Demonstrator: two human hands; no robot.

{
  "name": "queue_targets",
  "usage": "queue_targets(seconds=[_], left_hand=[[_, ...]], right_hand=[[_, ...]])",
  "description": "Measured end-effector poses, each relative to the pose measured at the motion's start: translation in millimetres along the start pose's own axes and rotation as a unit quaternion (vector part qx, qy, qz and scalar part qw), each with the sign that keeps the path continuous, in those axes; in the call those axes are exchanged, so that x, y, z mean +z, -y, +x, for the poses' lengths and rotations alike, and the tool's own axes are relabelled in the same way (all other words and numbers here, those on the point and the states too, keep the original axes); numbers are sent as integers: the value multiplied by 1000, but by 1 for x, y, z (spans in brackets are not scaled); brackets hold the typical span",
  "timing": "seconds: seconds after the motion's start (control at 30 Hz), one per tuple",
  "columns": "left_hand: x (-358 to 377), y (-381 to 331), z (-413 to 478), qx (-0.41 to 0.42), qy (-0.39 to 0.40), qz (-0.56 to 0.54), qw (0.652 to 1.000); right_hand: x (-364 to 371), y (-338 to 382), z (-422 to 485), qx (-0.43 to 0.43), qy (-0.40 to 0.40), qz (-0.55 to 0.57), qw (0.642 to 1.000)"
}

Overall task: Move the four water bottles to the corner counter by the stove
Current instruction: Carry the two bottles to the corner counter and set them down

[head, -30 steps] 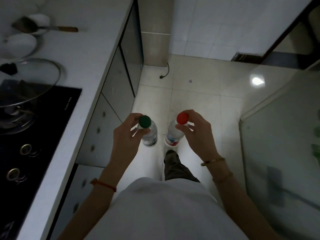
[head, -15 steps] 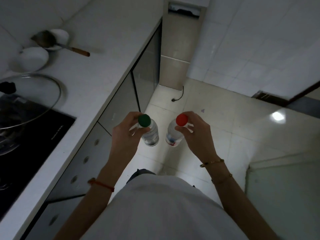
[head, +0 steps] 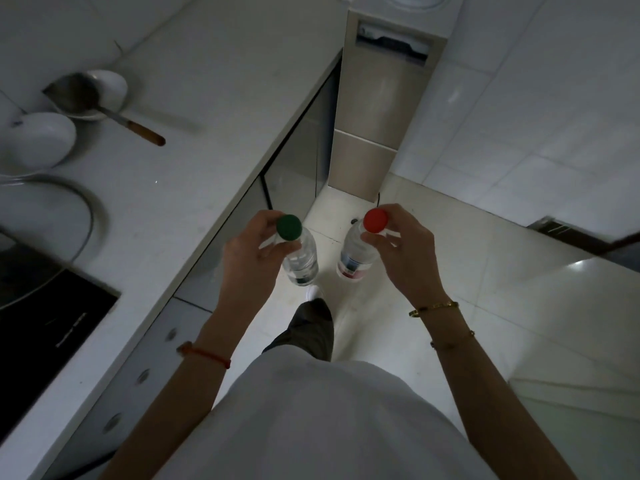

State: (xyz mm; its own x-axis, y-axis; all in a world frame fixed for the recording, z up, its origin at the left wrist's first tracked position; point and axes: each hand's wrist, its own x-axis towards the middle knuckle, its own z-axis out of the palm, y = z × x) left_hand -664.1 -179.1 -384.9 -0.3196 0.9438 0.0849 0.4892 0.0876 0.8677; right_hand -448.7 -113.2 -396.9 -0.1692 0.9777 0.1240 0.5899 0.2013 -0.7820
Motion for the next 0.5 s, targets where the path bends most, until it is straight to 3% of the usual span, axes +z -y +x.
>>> queue_targets(seconds=[0.5], left_hand=[[32,-8,237,-26,-39,2,999]], right_hand=[[33,-6,257,-46,37,4,998]])
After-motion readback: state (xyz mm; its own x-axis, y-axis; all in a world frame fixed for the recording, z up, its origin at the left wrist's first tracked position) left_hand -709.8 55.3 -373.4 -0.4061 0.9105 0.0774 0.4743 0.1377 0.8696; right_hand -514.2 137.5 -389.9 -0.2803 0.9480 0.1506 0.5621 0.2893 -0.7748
